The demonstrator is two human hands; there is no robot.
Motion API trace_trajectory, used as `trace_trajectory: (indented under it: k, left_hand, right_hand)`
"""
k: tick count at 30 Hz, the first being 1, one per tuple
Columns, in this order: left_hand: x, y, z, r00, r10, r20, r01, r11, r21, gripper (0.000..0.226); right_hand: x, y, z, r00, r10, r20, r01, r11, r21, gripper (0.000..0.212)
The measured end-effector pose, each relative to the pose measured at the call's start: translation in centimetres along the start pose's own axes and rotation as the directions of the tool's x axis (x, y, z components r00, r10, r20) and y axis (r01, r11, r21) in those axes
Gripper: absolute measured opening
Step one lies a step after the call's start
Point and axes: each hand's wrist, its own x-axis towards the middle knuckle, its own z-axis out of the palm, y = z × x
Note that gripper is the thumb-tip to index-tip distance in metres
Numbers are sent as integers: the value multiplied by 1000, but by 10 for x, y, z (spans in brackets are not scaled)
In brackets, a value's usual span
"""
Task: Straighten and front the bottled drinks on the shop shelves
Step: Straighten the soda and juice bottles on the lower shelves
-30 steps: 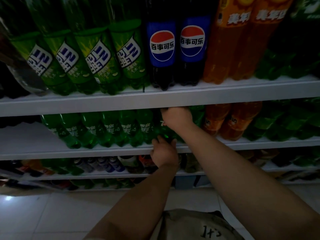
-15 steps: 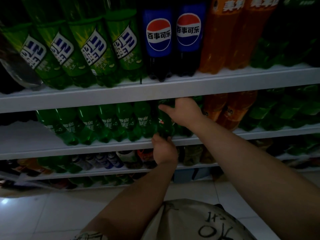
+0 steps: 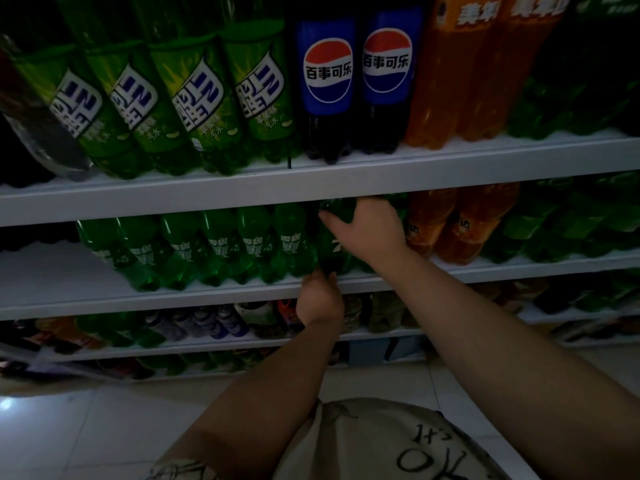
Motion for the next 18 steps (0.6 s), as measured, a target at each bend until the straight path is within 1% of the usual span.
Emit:
trace_trajectory:
  k: [1, 3, 4, 5, 6, 8, 9, 11, 12, 14, 16, 18]
  left_hand:
    - [1, 0, -1, 1000, -2, 6, 1, 1000, 12, 36]
    - [3, 1, -3, 1000, -18, 4, 18, 1000, 23, 36]
    - [5, 1, -4, 1000, -25, 3, 25, 999, 32, 37]
    - [6, 1, -4, 1000, -28, 5, 27, 999, 44, 37]
    - [6, 2, -4, 1000, -26, 6, 26, 999, 43, 36]
    - [2, 6, -2, 1000, -26, 0, 26, 1000, 0, 35]
    - [0, 9, -2, 999, -51, -10, 50, 997, -56, 34]
    - [-5, 14, -1, 993, -112, -30, 105, 982, -159, 31]
    - [-7, 15, 0, 991, -131, -34, 122, 973, -195, 30]
    - [-8, 16, 0, 991, -129, -15, 121, 957, -264, 28]
    - [-9, 17, 1, 998, -53, 26, 58, 953, -298, 27]
    - [-12, 19, 2, 997, 46, 59, -26, 953, -301, 30]
  right_hand:
    - [-5, 5, -4, 997, -63, -54, 65, 997, 33, 36]
    - [-18, 19, -12, 951, -173, -258, 182, 983, 9, 25]
    - [-25, 26, -14, 916, -178, -358, 184, 983, -19, 25]
    - [-31, 32, -16, 895, -142, -424, 145, 989, -25, 27]
    - [-34, 37, -17, 892, -70, -446, 77, 997, -2, 29]
    - [-32, 42, -18, 916, 111, -384, -90, 993, 72, 43]
    - [-27, 43, -18, 927, 166, -337, -146, 986, 84, 53]
    - [-17, 40, -18, 939, 199, -282, -193, 980, 49, 67]
    - [-12, 38, -18, 941, 204, -269, -208, 978, 12, 70]
    - [-3, 37, -19, 946, 220, -237, -241, 968, -65, 65]
    - [2, 38, -22, 954, 250, -163, -268, 959, -96, 60]
    - [4, 42, -26, 969, 232, -87, -239, 968, -78, 52]
